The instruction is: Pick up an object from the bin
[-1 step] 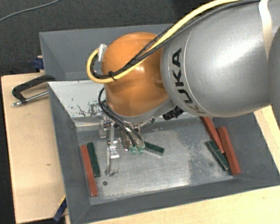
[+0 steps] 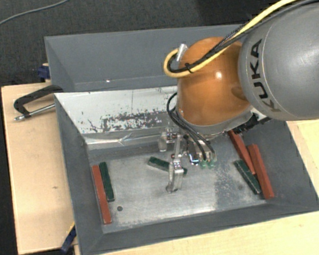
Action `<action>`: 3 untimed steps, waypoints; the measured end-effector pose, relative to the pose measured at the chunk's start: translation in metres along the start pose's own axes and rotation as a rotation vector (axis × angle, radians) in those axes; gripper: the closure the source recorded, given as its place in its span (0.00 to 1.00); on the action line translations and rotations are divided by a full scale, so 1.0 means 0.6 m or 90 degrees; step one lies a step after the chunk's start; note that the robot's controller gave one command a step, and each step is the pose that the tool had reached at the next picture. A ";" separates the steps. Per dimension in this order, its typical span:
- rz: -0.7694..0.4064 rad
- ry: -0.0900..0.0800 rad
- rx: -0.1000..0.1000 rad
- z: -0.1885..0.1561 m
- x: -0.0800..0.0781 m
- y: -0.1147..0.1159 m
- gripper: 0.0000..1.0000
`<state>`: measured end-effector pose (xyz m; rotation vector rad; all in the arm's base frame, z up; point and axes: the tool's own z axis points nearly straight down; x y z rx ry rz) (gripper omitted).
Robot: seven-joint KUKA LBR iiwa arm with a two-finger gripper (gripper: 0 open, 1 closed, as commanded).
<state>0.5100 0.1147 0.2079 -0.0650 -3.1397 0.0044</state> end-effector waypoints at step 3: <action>-0.236 -0.009 -0.001 -0.053 -0.008 -0.106 1.00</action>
Offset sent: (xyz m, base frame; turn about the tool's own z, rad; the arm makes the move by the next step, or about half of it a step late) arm 0.0432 -0.0280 -0.1379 -0.1876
